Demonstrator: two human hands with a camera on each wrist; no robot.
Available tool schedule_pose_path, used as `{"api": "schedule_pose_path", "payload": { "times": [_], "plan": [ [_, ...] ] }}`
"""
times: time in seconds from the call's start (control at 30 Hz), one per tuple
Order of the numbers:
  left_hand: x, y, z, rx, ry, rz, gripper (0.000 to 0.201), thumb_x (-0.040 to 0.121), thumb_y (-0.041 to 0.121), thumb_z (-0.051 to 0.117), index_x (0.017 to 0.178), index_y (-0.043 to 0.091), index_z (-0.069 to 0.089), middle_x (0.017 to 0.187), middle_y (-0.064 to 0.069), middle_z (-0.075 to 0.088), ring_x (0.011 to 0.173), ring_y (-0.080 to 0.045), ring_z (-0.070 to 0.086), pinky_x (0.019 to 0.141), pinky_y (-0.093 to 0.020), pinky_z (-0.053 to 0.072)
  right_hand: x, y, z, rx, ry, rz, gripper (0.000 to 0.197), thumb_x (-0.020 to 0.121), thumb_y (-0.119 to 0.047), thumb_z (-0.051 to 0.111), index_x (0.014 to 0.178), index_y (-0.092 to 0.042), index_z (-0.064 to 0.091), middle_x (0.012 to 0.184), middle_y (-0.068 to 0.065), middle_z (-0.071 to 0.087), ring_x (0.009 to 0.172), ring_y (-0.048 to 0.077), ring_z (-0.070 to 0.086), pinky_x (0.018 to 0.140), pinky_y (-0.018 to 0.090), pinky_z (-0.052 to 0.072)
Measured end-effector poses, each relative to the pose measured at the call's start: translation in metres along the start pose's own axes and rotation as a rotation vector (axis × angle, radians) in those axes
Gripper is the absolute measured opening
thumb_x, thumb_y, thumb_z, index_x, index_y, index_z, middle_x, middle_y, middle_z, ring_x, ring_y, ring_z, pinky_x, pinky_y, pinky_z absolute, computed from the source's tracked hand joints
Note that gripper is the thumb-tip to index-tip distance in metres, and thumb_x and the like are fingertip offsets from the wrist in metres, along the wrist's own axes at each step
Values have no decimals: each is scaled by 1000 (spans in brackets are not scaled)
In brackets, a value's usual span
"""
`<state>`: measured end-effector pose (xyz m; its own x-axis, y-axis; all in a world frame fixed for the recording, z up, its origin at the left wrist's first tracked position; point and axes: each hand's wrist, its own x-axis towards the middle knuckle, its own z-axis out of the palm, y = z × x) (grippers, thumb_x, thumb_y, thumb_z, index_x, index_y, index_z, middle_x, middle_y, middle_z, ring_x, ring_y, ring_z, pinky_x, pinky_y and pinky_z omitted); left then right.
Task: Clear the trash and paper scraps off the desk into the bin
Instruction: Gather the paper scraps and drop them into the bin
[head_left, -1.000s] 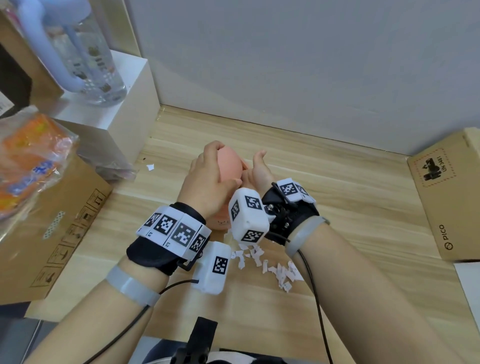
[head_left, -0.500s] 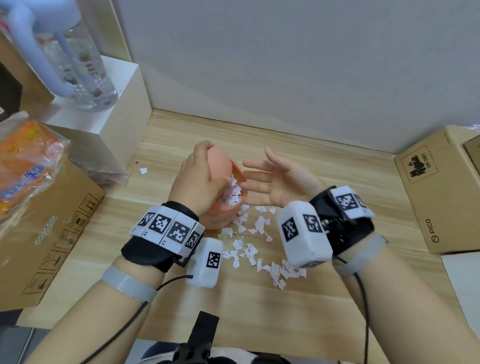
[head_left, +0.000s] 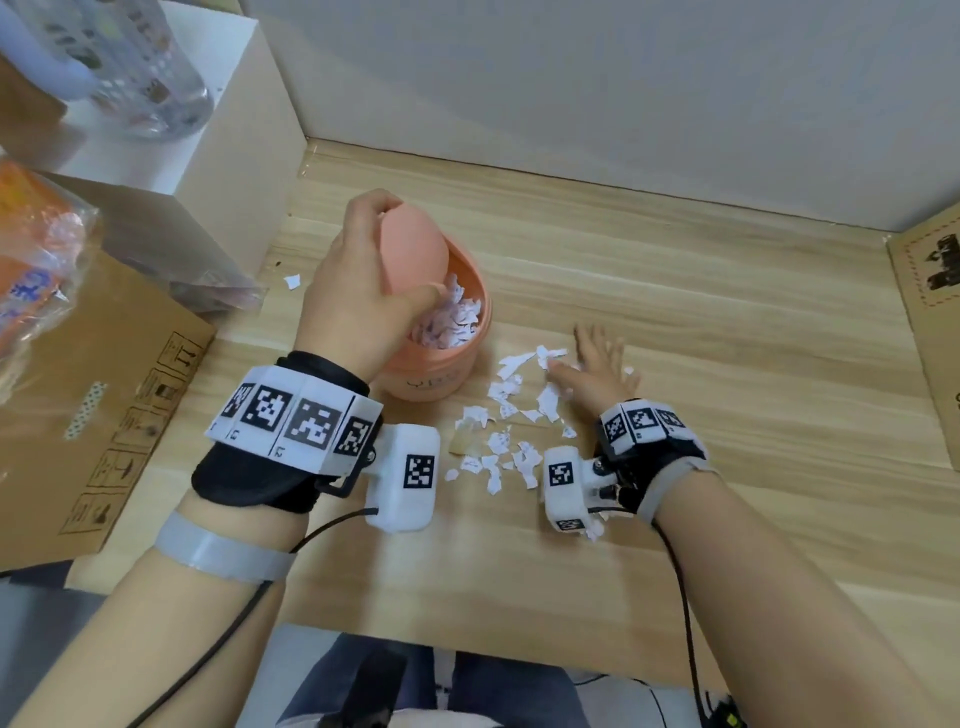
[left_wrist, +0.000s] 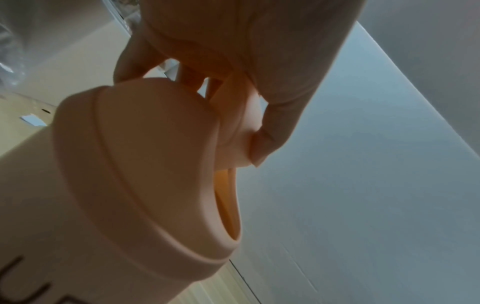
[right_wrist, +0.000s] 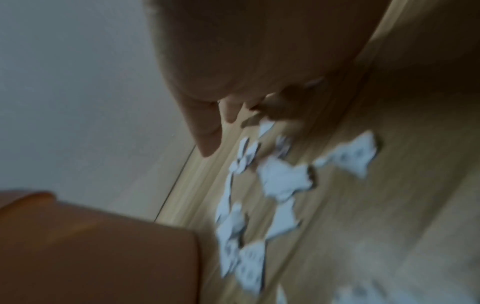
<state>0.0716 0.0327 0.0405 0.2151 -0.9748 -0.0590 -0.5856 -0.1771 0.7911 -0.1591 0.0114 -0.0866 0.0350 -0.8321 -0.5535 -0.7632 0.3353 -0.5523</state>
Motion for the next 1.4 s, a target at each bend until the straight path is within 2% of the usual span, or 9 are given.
{"api": "schedule_pose_path", "payload": {
  "times": [0.2,0.37,0.5,0.6,0.77,0.97,1.1,1.23,1.4],
  "plan": [
    [0,2,1,-7,18,10,69,69,22,69,129,18,36,125,-3,51,99,-19,46,77,-26,34,-24,-27,32,-209,-293,-413,76,79,-57,50,143,-32,16,157,-10,0,143,11,-10,113,47,-16],
    [0,1,1,-14,21,21,70,67,26,67,129,19,36,124,1,50,109,-26,50,81,-32,39,-44,-24,53,-432,-267,-558,77,54,-73,45,125,-43,43,150,1,20,143,19,3,112,50,-1],
    [0,0,2,3,31,24,68,72,19,71,130,19,35,126,-2,51,110,-27,50,84,-35,41,-49,-33,54,-660,-324,-720,45,68,-44,69,112,-41,59,142,3,39,131,29,28,98,47,28],
    [0,-1,2,-2,31,18,69,72,20,71,130,20,35,126,-3,51,110,-28,50,85,-38,43,-44,-31,55,-482,-228,-817,29,56,-13,84,82,-23,76,101,9,67,89,22,54,70,19,41],
    [-1,0,2,-4,29,17,69,72,20,71,130,20,34,127,-3,51,111,-28,50,85,-38,43,-35,-25,35,-301,-202,-518,16,78,5,60,87,0,72,97,6,55,80,17,56,57,2,31],
    [0,0,1,3,19,10,69,73,19,69,132,21,34,128,-6,52,112,-30,50,81,-32,38,-30,-32,5,-8,-45,-251,12,71,6,67,72,-6,71,67,-9,55,62,13,54,55,16,44],
    [0,2,0,29,7,19,69,72,18,69,132,20,34,130,-6,51,115,-30,48,80,-30,34,-47,-80,-36,270,52,-374,20,68,-2,75,66,-21,69,69,-12,59,53,-7,50,58,13,43],
    [2,4,-2,33,-13,22,71,69,18,71,130,20,34,128,-8,51,115,-32,47,81,-34,37,-55,-132,-51,384,29,-456,23,70,-3,74,66,-24,67,65,-11,61,47,-2,46,50,11,42],
    [2,2,-3,50,-43,16,70,72,23,69,132,22,32,131,-10,49,117,-33,47,85,-35,36,-54,-157,-33,118,-27,-356,11,80,-7,62,87,-8,70,77,2,66,68,8,59,70,23,49]
  ]
}}
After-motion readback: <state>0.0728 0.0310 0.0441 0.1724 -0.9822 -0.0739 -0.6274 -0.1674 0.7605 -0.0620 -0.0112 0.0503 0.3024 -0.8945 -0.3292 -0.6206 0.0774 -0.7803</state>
